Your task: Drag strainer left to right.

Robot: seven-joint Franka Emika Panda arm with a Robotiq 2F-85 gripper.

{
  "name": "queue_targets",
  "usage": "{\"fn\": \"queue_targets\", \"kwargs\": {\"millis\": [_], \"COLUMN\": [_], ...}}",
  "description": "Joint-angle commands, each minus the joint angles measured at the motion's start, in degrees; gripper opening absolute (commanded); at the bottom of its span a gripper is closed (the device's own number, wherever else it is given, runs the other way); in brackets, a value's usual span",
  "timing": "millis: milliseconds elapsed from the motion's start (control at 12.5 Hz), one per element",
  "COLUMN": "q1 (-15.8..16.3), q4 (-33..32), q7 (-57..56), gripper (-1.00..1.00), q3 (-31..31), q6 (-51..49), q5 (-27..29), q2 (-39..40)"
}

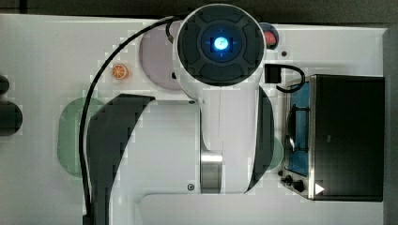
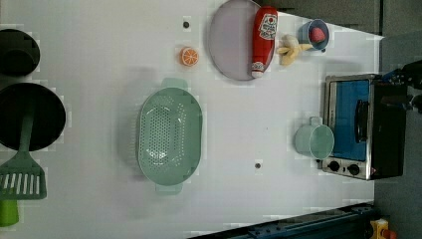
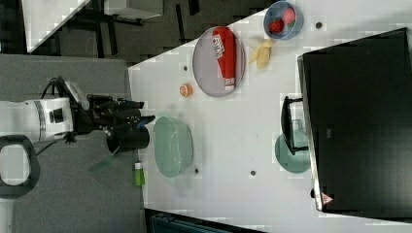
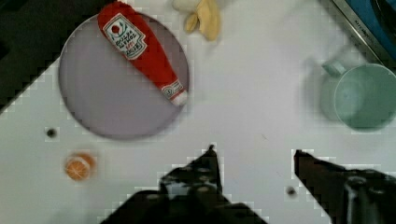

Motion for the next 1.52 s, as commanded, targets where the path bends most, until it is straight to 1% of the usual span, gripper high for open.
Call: {"fn": "queue_targets", "kwargs": {"millis": [80,240,480,640,720,960,1200,1360,1520], "q1": [-1.4,-1.3,0.1,1.1,1.5,2.3,2.4,2.5,2.6], "q4": [-7.6,-7.6,-7.6,-7.6,-7.6,-7.6,-7.8,-8.9,-10.9], "q7": [4.3,4.7,5.5,8.6,12.2,28.1,44.9,57.2,67.5], "gripper": [0.6,1.0,1.0,1.0,1.0,1.0,1.0,1.0,1.0], "q3": [-2.3,-1.9,2.0,6.6,9.3,18.3,26.6,30.9,33.5], "q6": [-9.9,-9.8,-9.5,-9.4,-9.4,-7.7,-0.1,5.4,11.3], "q5": [-0.3,-0.2,1.1,1.2,1.2,1.3,1.3,1.2,1.0], "q2": [-18.6,-18.5,-16.7,-14.4,-13.1,-8.5,-3.1,0.9,5.3]}}
